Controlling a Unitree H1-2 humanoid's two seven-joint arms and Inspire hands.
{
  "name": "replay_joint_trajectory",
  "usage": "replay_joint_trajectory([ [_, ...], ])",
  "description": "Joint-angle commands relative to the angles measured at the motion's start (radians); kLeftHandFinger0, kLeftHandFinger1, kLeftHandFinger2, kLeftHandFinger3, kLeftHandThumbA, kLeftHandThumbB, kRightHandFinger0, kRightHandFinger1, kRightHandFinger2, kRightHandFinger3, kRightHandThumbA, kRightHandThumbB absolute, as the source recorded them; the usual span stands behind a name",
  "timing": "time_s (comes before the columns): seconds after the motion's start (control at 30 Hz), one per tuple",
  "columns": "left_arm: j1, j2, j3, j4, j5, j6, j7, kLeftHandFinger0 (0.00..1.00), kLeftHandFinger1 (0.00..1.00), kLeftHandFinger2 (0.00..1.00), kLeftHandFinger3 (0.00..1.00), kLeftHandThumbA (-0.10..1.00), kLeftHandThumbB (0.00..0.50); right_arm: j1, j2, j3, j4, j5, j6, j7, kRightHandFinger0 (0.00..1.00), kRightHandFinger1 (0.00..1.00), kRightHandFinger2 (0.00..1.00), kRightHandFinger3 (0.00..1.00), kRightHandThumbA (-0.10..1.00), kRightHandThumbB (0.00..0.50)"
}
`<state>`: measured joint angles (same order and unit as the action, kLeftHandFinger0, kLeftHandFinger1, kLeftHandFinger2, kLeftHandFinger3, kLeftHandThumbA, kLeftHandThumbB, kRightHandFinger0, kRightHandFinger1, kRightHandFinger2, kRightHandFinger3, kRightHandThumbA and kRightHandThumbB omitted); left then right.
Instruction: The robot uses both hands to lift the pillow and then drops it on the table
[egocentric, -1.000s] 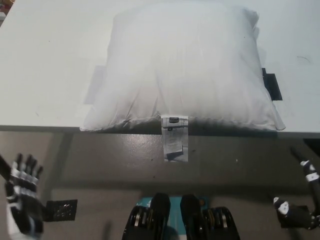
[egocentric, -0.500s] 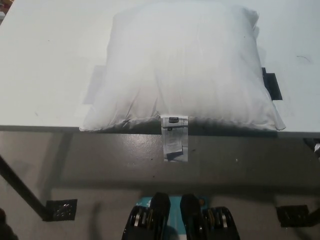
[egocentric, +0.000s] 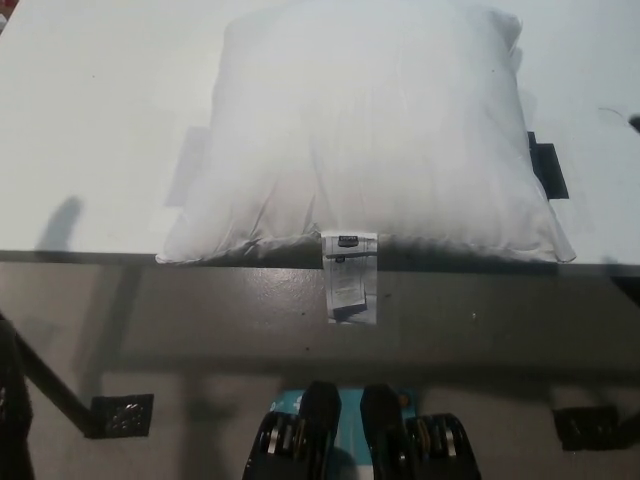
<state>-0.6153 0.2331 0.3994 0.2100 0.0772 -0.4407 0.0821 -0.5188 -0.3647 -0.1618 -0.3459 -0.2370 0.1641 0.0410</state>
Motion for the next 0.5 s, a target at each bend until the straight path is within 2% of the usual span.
replay_joint_trajectory([
  [0.0,-0.125,0.059,-0.045,0.103,0.136,-0.029,0.099,1.0,1.0,1.0,1.0,1.0,0.144,-0.156,-0.032,0.031,0.069,0.009,0.067,0.042,1.0,1.0,1.0,1.0,1.0,0.329],
  [0.07,-0.147,0.071,-0.067,0.172,0.158,-0.029,0.122,1.0,1.0,1.0,1.0,1.0,0.143,-0.199,-0.036,0.044,0.12,0.016,0.07,0.053,1.0,1.0,1.0,1.0,1.0,0.332],
  [0.17,-0.17,0.084,-0.102,0.264,0.161,-0.029,0.148,1.0,1.0,1.0,1.0,1.0,0.108,-0.248,-0.044,0.062,0.187,0.018,0.077,0.07,1.0,1.0,1.0,1.0,1.0,0.346],
  [0.2,-0.186,0.086,-0.114,0.335,0.161,-0.029,0.157,1.0,1.0,1.0,1.0,1.0,0.11,-0.284,-0.043,0.064,0.234,0.048,0.093,0.09,1.0,1.0,1.0,1.0,1.0,0.312],
  [0.27,-0.205,0.09,-0.136,0.426,0.16,-0.029,0.174,1.0,1.0,1.0,1.0,1.0,0.112,-0.318,-0.027,0.062,0.279,0.095,0.097,0.106,1.0,1.0,1.0,1.0,1.0,0.297],
  [0.3,-0.208,0.088,-0.137,0.448,0.143,-0.027,0.159,1.0,1.0,1.0,1.0,1.0,0.131,-0.325,-0.02,0.06,0.287,0.104,0.098,0.105,1.0,1.0,1.0,1.0,1.0,0.318],
  [0.33,-0.217,0.089,-0.149,0.483,0.136,-0.029,0.162,1.0,1.0,1.0,1.0,1.0,0.126,-0.334,-0.012,0.059,0.302,0.111,0.092,0.102,1.0,1.0,1.0,1.0,1.0,0.336],
  [0.43,-0.236,0.08,-0.182,0.555,0.149,-0.029,0.194,1.0,1.0,1.0,1.0,1.0,0.119,-0.362,0.011,0.063,0.354,0.119,0.07,0.09,1.0,1.0,1.0,1.0,1.0,0.318],
  [0.47,-0.243,0.079,-0.192,0.58,0.154,-0.029,0.201,1.0,1.0,1.0,1.0,1.0,0.114,-0.372,0.016,0.065,0.373,0.122,0.057,0.088,1.0,1.0,1.0,1.0,1.0,0.329],
])
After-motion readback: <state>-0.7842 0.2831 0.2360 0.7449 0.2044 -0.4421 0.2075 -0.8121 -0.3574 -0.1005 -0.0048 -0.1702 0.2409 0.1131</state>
